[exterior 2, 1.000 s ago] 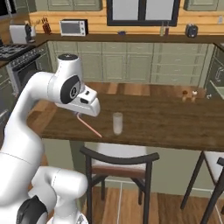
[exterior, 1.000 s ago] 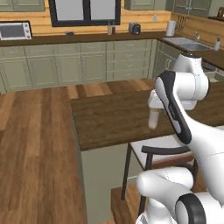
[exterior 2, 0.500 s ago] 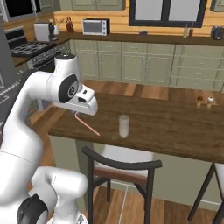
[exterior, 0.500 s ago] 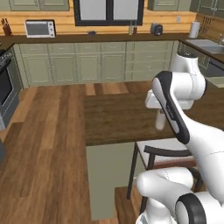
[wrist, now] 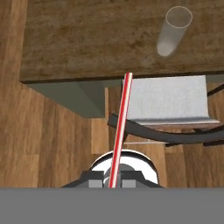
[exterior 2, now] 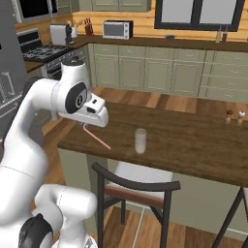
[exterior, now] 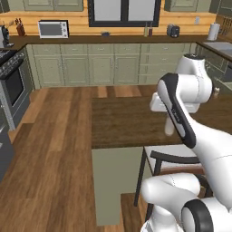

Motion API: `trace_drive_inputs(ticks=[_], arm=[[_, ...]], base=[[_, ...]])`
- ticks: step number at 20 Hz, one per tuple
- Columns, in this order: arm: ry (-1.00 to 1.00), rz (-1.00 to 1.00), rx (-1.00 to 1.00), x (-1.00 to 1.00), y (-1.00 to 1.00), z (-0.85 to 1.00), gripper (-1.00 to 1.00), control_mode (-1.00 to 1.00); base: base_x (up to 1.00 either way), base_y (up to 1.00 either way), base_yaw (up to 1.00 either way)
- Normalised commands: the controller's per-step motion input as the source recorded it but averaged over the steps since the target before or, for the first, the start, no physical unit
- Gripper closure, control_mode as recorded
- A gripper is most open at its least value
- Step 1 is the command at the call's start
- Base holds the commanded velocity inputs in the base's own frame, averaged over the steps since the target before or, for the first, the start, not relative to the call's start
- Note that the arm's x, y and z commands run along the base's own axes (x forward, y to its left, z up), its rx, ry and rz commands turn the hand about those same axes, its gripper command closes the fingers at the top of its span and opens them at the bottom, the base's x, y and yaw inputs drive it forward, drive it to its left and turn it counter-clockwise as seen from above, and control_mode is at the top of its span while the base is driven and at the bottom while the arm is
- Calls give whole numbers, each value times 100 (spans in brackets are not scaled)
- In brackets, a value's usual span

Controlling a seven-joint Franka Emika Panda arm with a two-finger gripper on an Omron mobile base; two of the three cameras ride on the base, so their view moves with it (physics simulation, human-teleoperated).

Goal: Take a straw from the drawer in front and place it inside the glass cup on the dining counter.

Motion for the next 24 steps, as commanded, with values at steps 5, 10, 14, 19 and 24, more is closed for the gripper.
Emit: trace_drive_inputs(ticks=[5,10,14,19,24], arm=[[0,5,20,39,-61,43,100,-100],[-2,3,27,38,-58,44,100,-100],[-3,2,30,50,-10,28,100,-100],[-6,4,31,44,1,3,100,-100],[-8,1,30,61,2,-11,100,-100]], base=[[0,0,0],[0,0,0],[0,0,0],[0,0,0],[0,0,0]])
